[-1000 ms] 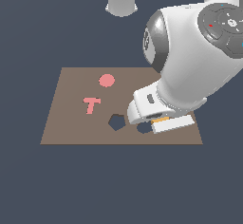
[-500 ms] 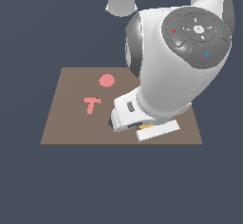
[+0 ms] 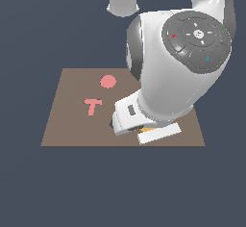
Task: Insert a designated object into the corresponding slot on a board.
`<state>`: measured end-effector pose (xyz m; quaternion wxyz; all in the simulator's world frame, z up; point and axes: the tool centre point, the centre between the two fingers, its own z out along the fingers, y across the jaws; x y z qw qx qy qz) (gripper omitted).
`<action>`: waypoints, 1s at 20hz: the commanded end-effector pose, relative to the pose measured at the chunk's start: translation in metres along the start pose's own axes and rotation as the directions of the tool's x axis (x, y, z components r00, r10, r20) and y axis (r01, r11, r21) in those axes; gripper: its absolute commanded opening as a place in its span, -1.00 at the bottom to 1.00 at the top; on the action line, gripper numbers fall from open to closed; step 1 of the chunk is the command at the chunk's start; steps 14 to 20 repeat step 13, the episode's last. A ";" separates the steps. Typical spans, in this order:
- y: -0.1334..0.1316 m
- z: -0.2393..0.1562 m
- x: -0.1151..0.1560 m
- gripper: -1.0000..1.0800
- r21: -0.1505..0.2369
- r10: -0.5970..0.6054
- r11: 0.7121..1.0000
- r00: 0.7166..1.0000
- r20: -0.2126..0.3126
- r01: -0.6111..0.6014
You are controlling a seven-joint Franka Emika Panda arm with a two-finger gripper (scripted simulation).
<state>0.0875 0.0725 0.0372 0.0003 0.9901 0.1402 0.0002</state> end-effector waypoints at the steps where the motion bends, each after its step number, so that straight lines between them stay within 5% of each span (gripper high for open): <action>1: 0.000 0.005 0.000 -1.00 0.000 -0.001 1.000 1.000 0.001 0.001; 3: 0.000 0.007 0.000 -1.00 0.000 -0.001 1.000 1.000 0.001 0.001; 4: 0.000 0.007 0.000 0.92 0.000 -0.001 1.000 1.000 0.001 0.001; 20: 0.000 0.007 0.000 0.92 0.000 -0.001 1.000 1.000 0.001 0.001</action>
